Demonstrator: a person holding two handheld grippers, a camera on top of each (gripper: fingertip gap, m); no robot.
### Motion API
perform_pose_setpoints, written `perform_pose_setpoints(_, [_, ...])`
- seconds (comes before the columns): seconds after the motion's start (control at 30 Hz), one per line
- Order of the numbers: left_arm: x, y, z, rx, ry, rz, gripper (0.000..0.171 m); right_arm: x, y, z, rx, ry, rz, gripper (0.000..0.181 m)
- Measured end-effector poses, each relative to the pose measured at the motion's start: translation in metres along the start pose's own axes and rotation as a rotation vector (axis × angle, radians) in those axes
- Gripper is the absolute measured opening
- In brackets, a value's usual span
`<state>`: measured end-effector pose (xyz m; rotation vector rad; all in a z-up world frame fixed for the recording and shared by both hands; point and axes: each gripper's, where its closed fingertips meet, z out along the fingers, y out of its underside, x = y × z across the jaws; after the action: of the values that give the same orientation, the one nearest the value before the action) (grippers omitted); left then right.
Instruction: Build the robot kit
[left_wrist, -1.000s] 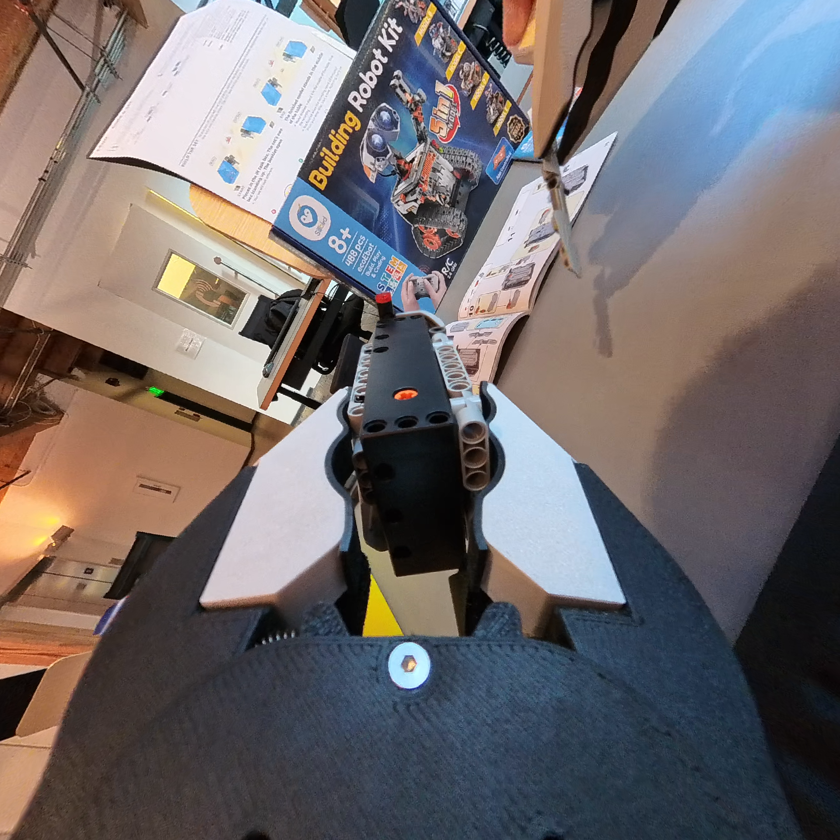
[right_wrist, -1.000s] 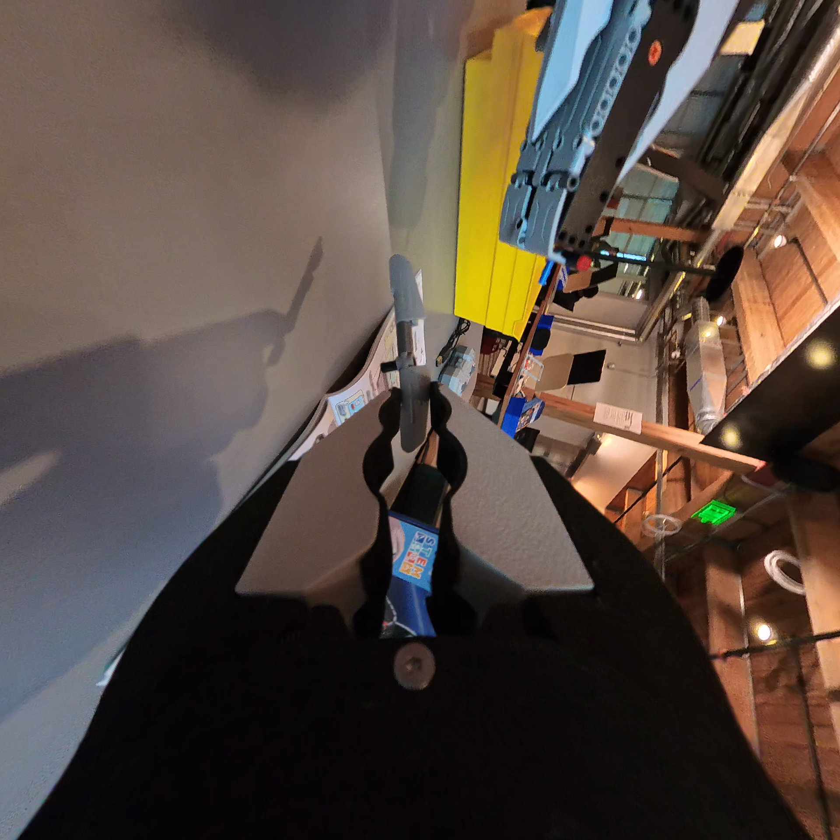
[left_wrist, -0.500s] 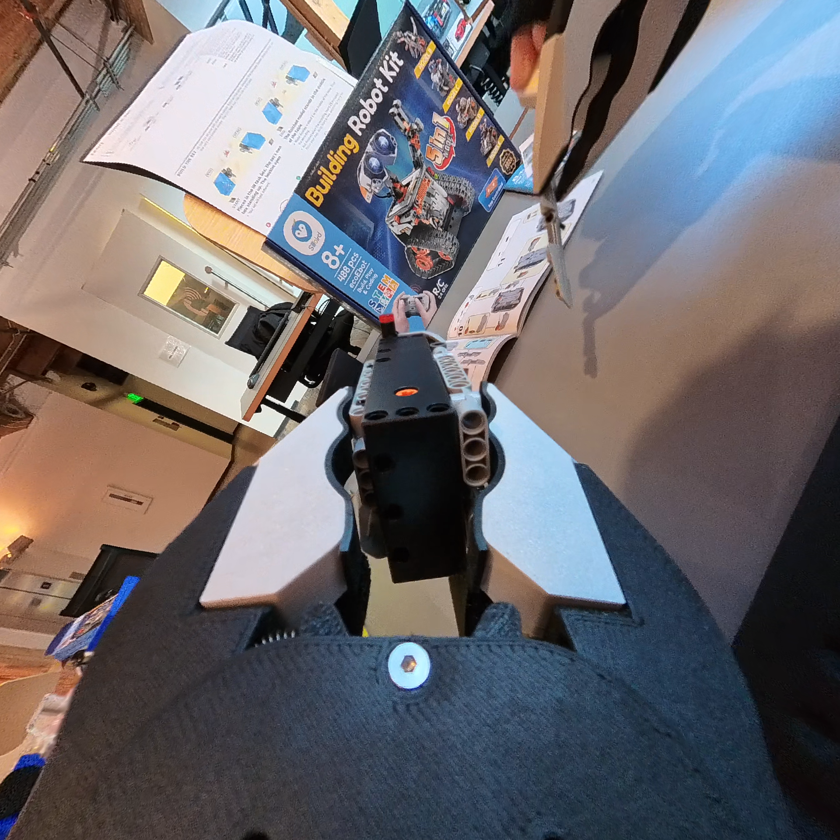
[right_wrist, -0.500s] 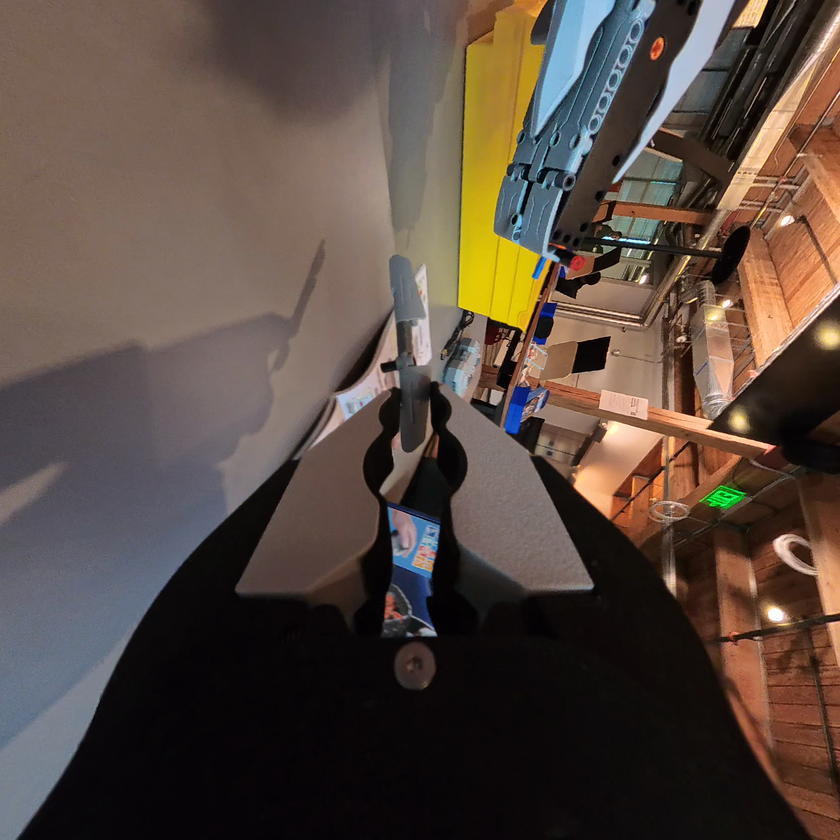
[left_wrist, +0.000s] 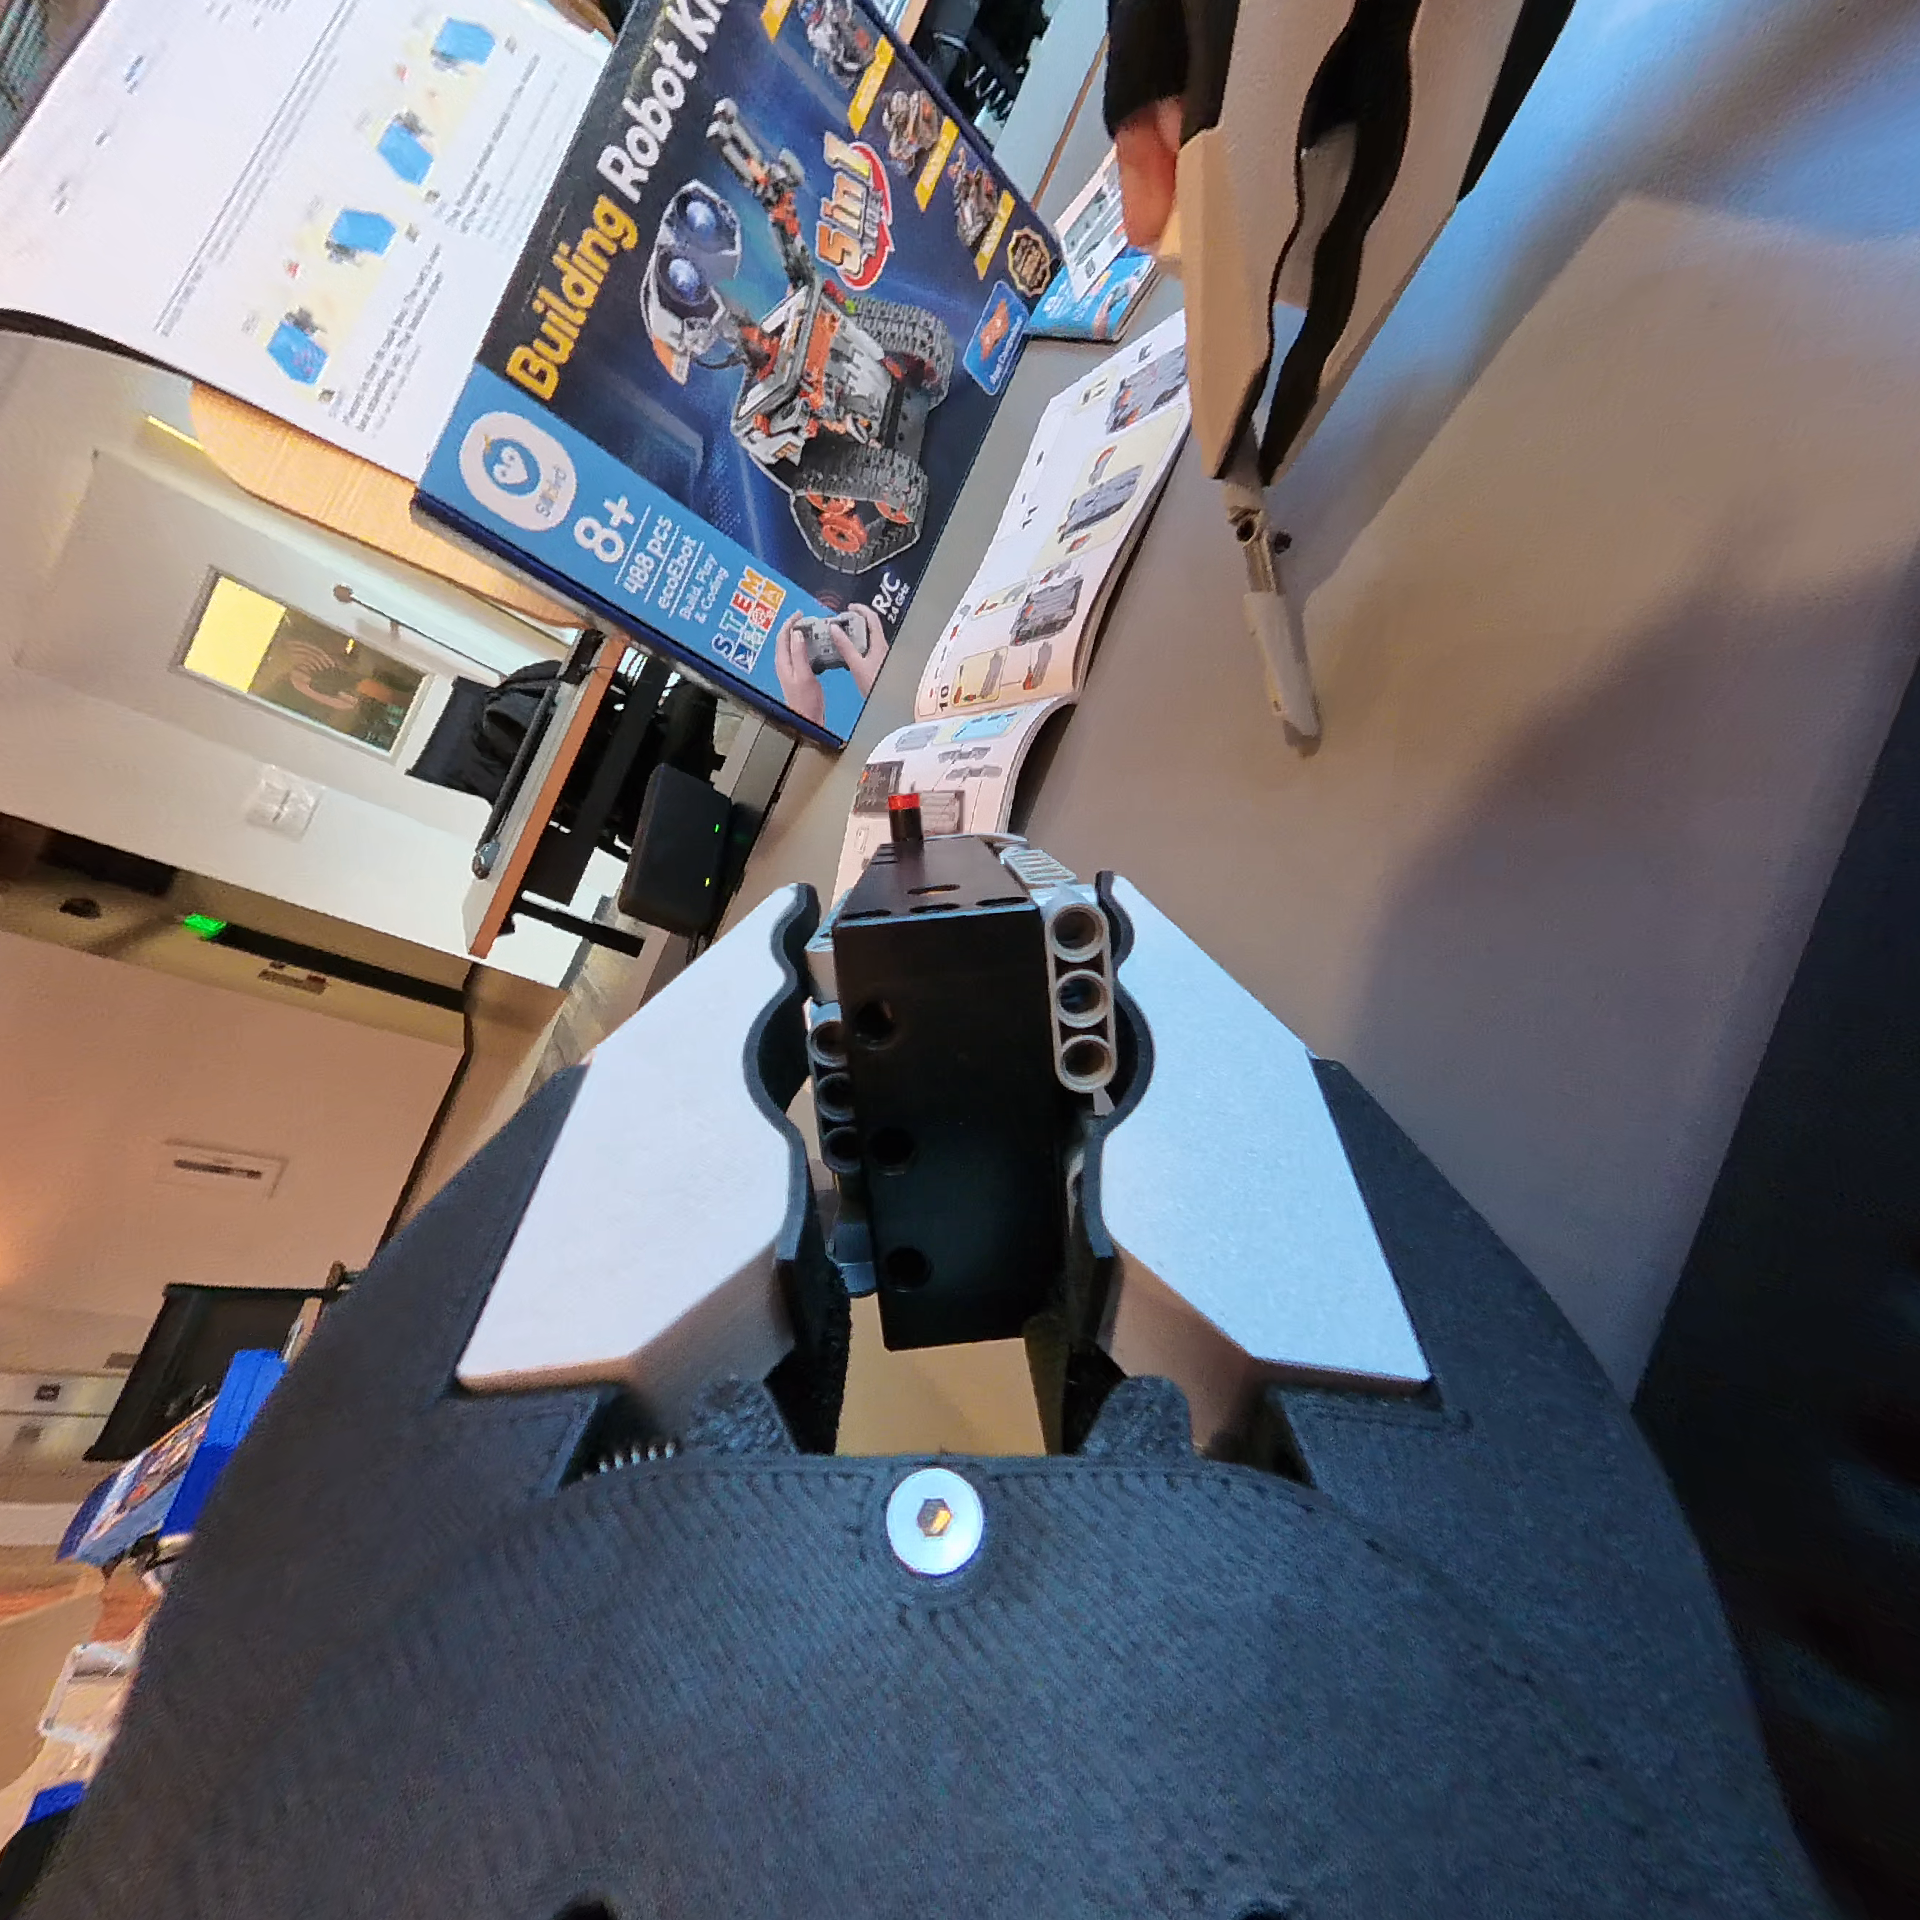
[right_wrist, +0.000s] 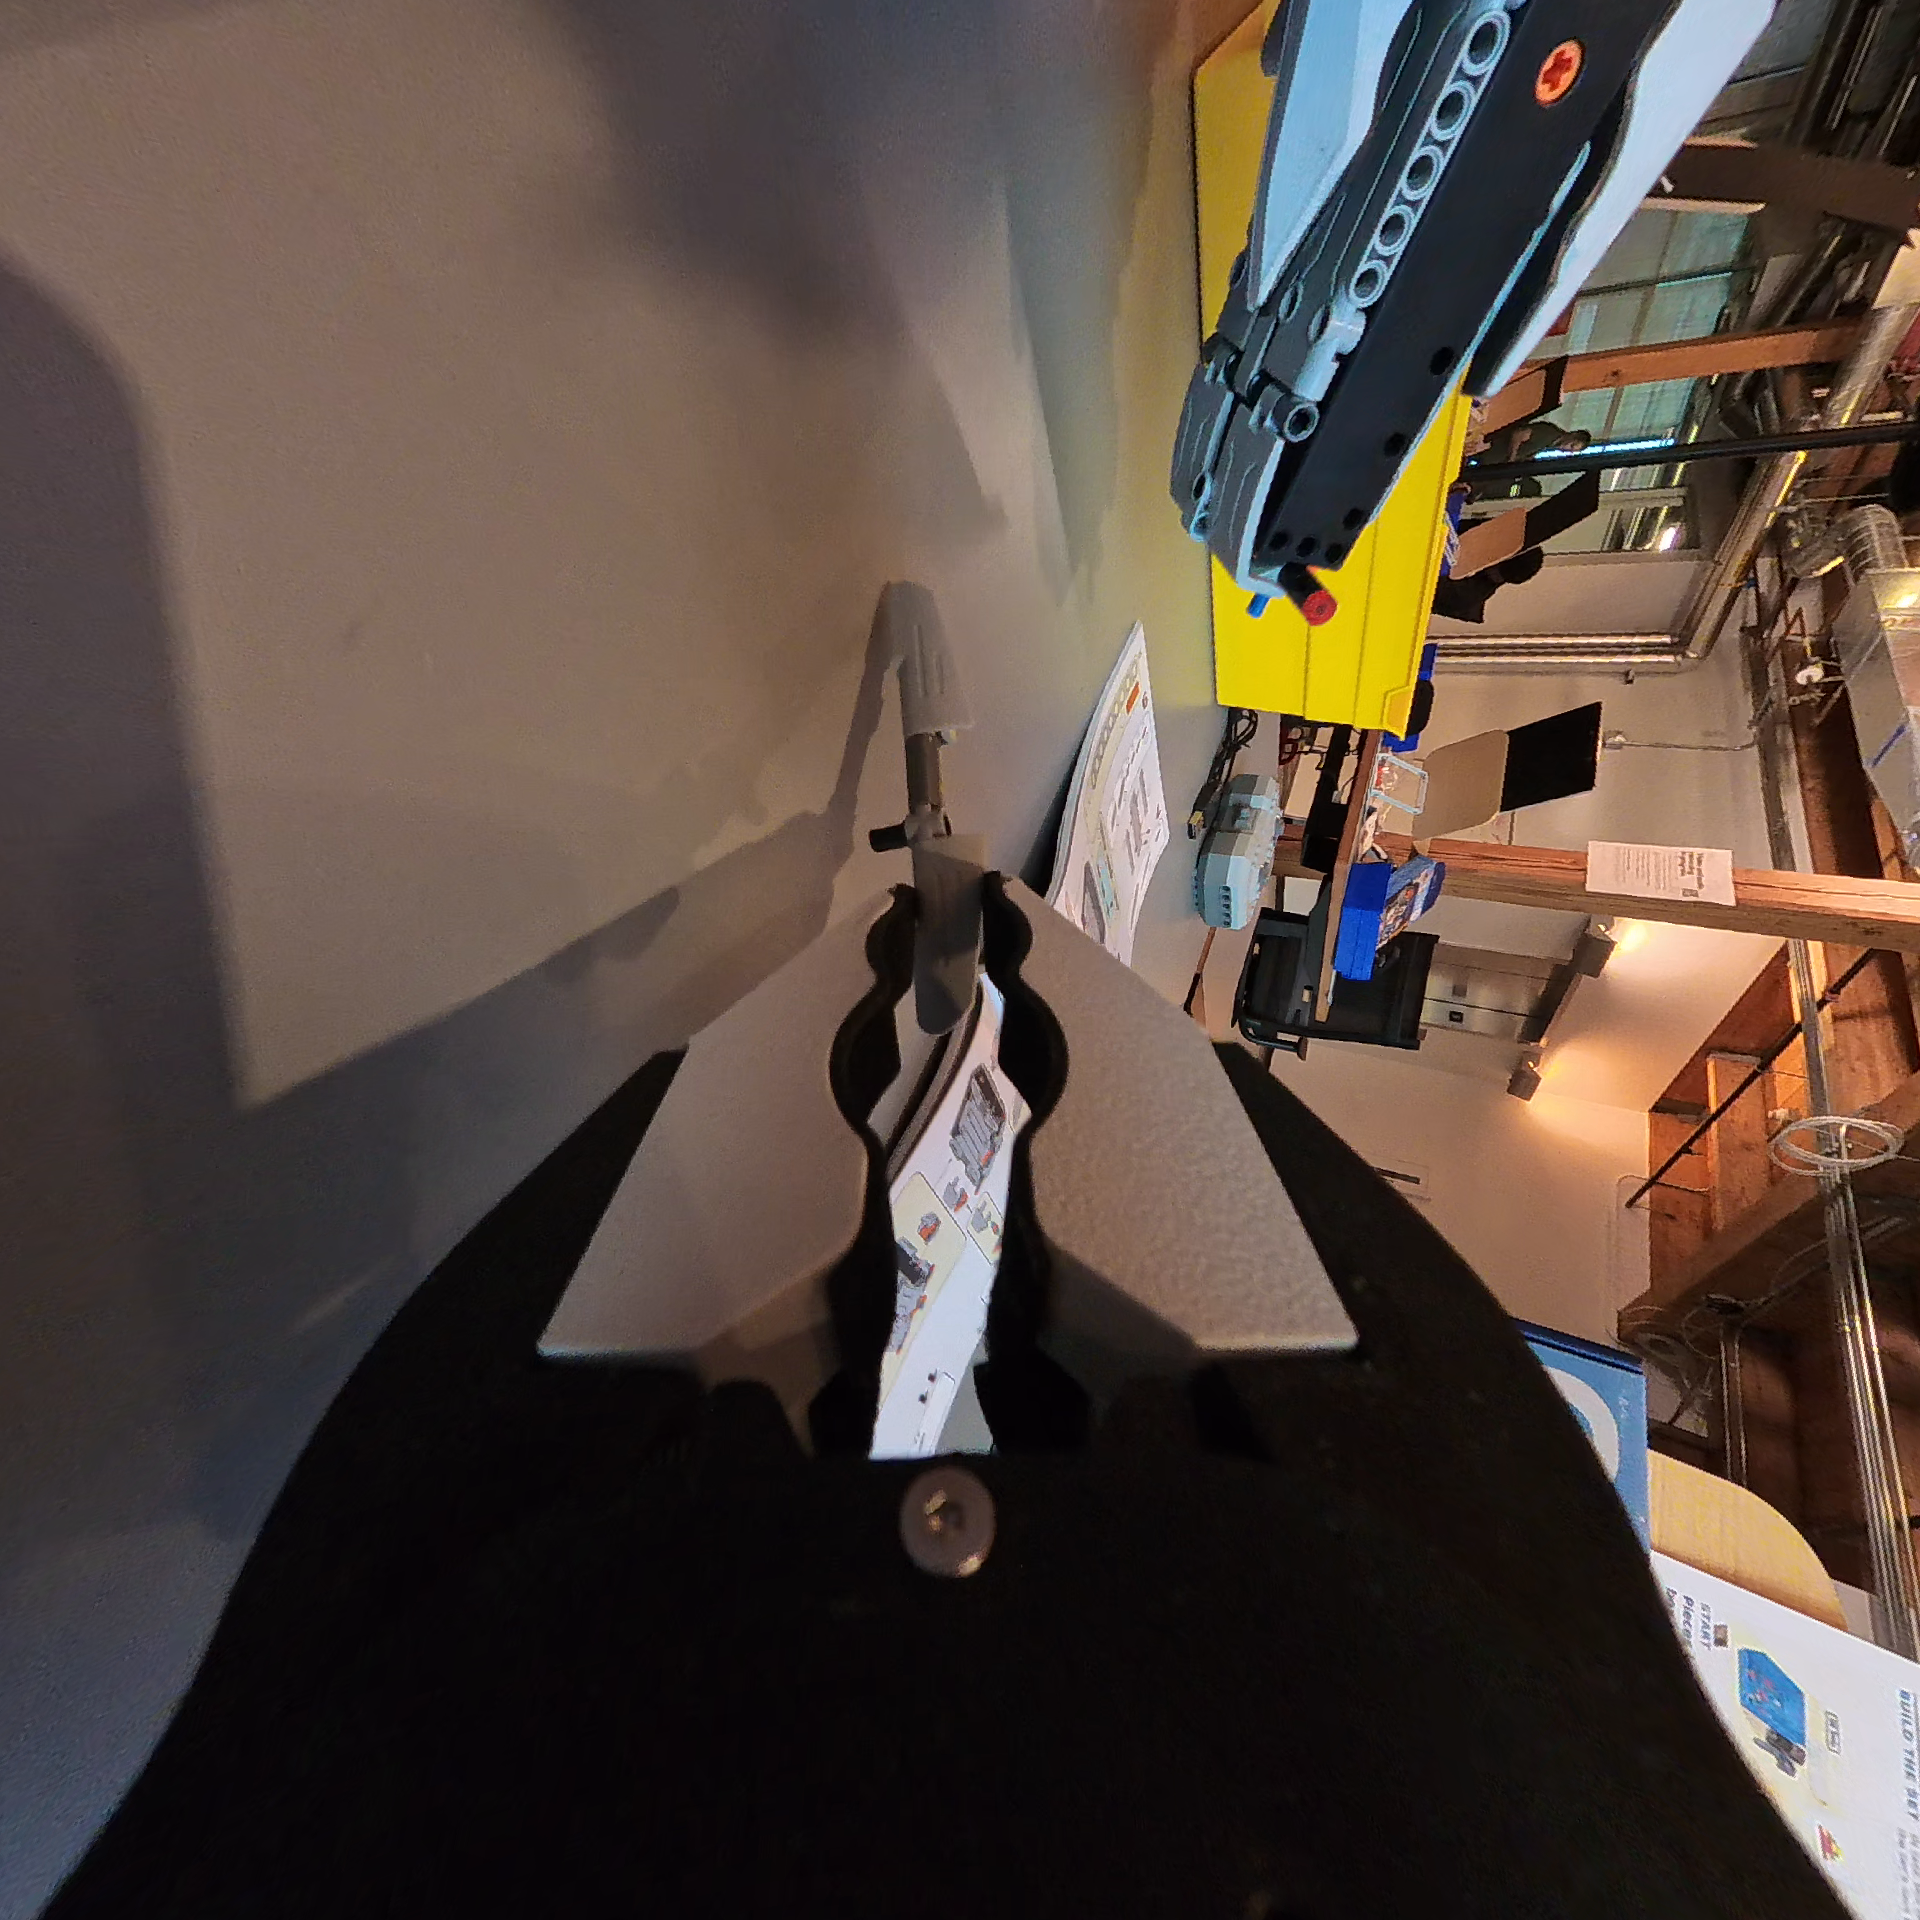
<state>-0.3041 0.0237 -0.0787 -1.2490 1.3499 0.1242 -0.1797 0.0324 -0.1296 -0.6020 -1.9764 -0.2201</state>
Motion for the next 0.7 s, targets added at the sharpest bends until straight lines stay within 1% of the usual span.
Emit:
perform_pose_setpoints(0.1, [0.0,-0.003,0.003,0.017,0.006,-0.008,0.052,0.006,0.002,-0.002,-0.002,0.01,-0.003,0.012])
perform_pose_setpoints(0.2, [0.001,-0.007,0.006,0.033,0.015,-0.026,0.051,0.013,0.006,-0.004,-0.006,0.011,0.032,0.012])
perform_pose_setpoints(0.4, [0.014,-0.003,0.015,0.011,0.076,-0.023,0.052,0.022,0.021,-0.004,-0.004,-0.001,0.193,0.012])
perform_pose_setpoints(0.53, [0.017,-0.003,0.014,0.004,0.086,-0.017,0.051,0.029,0.027,-0.007,-0.023,0.017,0.167,0.011])
perform_pose_setpoints(0.7, [0.018,0.004,0.012,-0.029,0.093,-0.006,0.051,0.048,0.023,-0.014,0.013,0.022,0.191,0.011])
